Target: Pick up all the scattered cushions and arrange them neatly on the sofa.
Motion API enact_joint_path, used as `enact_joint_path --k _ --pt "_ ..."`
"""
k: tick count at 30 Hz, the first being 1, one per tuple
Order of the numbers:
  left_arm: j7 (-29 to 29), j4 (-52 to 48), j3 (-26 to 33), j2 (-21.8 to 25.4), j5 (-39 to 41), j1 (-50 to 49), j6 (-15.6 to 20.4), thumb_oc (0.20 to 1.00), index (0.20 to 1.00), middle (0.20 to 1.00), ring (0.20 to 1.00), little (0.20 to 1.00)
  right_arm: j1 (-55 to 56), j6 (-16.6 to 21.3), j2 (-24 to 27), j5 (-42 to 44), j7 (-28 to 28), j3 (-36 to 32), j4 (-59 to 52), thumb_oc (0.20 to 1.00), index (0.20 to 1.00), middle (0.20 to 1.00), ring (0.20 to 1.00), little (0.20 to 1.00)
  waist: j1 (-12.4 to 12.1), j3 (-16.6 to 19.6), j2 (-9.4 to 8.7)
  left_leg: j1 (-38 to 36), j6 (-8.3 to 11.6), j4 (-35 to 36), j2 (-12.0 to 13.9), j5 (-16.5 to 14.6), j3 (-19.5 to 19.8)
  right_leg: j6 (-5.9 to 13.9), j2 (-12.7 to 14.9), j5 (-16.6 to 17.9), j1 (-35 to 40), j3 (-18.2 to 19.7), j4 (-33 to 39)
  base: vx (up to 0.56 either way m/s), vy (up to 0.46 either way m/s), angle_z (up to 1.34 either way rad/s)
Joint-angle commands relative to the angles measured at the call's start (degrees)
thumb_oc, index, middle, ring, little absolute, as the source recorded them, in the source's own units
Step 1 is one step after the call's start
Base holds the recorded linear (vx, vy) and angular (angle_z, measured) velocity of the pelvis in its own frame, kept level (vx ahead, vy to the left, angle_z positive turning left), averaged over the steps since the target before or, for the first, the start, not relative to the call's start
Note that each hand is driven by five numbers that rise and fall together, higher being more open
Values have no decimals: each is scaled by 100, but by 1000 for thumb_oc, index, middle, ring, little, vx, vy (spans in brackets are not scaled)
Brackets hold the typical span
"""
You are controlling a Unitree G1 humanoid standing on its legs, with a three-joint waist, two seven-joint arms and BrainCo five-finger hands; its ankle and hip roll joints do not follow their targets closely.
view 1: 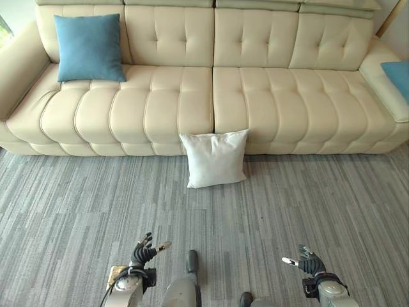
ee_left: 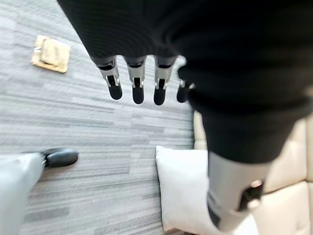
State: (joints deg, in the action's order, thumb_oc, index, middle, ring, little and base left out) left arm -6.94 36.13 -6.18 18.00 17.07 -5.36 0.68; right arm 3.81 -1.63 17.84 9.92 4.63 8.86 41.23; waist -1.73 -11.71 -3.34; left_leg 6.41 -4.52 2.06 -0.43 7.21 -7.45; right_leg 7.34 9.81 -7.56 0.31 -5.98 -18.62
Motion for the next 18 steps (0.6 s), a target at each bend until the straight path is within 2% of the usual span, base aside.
enact_joint_path --k 1,4,5,7,10,13,16,18 --pt "2 -245 117 208 -75 -116 131 1000 1000 1000 1000 1000 -266 96 111 -114 29 85 -136 1000 1000 1000 1000 1000 -85 -38 -44 -211 438 -293 223 -769 129 201 -21 829 -33 43 -366 228 153 7" --pt "27 -287 111 213 -97 -110 143 1000 1000 1000 1000 1000 -250 99 70 -96 23 76 -106 1000 1000 1000 1000 1000 -14 -80 28 -483 403 -146 206 -854 131 132 -26 837 -333 -28 -504 227 71 -5" --pt "44 -338 104 219 -116 -85 147 1000 1000 1000 1000 1000 -270 105 71 -87 17 60 -125 1000 1000 1000 1000 1000 55 -114 86 -702 414 -40 221 -948 137 68 -36 710 -513 -252 -144 269 -5 13" --pt "40 -377 92 219 -103 -42 142 1000 1000 1000 1000 1000 -318 94 91 -83 41 63 -151 1000 1000 1000 1000 1000 140 -186 127 -922 450 38 239 -1048 156 36 -140 621 -776 -431 361 313 -46 7" --pt "2 -453 136 204 -79 -1 153 1000 1000 1000 1000 1000 -333 79 106 -89 70 42 -231 1000 1000 1000 1000 1000 260 -248 94 -1205 523 76 214 -1185 190 121 -239 805 -1024 -595 1176 242 -91 2" --pt "1 -537 127 182 -56 82 221 1000 1000 1000 1000 1000 -274 101 129 -94 81 11 -287 1000 1000 1000 1000 1000 376 -255 80 -1405 597 43 248 -1340 270 139 -299 865 -1024 -549 1424 329 -195 5" --pt "32 -585 114 125 -11 47 243 1000 1000 1000 1000 1000 -216 150 150 9 85 -62 -261 1000 1000 1000 1000 1000 429 -129 95 -1571 680 -121 364 -1525 289 -41 -378 796 -814 -479 1384 328 -189 26" --pt "50 -545 113 67 91 45 218 1000 1000 1000 1000 1000 -250 174 202 95 85 -98 -215 1000 1000 1000 1000 1000 465 -99 149 -1470 784 -642 454 -1492 337 -180 -459 660 -670 -503 1355 284 -195 17"
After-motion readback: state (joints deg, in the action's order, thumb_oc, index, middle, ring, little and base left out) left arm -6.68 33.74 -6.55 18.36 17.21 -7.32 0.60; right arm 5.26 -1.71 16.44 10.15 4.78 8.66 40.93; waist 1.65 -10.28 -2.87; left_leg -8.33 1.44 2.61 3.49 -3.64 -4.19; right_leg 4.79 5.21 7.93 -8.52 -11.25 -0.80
